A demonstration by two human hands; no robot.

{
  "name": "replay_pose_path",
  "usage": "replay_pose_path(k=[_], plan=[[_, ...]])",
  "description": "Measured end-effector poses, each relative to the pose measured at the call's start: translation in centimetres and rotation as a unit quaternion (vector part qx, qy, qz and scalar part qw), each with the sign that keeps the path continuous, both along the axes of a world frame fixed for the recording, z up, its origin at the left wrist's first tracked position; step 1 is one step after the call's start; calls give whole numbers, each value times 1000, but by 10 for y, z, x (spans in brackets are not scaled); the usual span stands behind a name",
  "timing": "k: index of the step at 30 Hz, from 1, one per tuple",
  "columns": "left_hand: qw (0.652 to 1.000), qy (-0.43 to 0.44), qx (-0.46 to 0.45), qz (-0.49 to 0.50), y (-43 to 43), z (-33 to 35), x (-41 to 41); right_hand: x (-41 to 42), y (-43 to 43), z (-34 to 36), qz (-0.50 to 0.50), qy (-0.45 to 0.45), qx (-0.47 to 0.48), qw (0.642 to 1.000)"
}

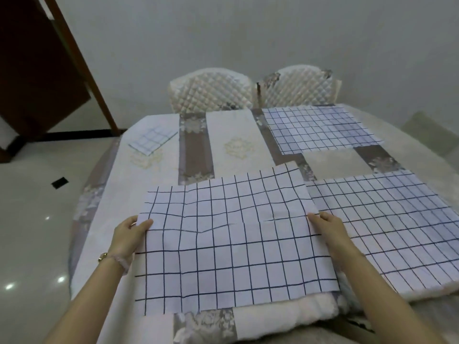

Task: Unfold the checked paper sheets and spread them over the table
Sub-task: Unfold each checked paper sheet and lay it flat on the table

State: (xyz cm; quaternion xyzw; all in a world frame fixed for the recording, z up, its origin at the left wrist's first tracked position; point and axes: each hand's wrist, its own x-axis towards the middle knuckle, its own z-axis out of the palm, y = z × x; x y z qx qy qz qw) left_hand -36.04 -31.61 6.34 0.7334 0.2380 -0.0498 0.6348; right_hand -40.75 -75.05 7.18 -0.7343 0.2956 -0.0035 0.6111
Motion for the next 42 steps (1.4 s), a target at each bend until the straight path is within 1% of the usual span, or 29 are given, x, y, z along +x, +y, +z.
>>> replay_pose_path(k=[5,8,10,13,17,22,27,32,35,36,37,39,40,42], plan=[[998,53,19,2,5,-23,8,24,5,-31,11,51,-25,998],[996,82,26,-5,14,-37,0,19,4,-37,46,71,-50,995],[995,96,28,-6,20,-42,-14,10,0,-40,59,81,-56,993],[993,111,33,-15,24,-41,-42,-7,-9,-44,48,94,-63,992],[986,129,87,-61,22,-41,-80,-35,-16,-49,55,122,-68,989],[984,126,112,-48,13,-41,-104,-51,-15,-49,64,102,-85,989],[974,90,205,-22,1,-38,-125,-70,-20,-58,63,93,-143,983],[966,81,247,-12,-5,-39,-135,-69,-18,-58,63,72,-173,980],[944,100,313,-36,-7,-37,-136,-68,-18,-60,65,72,-176,980],[927,106,356,-52,-8,-37,-135,-69,-18,-61,69,72,-177,979],[901,98,416,-70,-11,-36,-134,-70,-16,-60,72,74,-186,977],[845,31,523,-107,-21,-36,-128,-71,-13,-60,81,64,-246,964],[826,-18,549,-126,-31,-35,-124,-70,-11,-59,89,50,-294,950],[800,-111,559,-187,-59,-31,-115,-64,-5,-57,110,8,-371,922]])
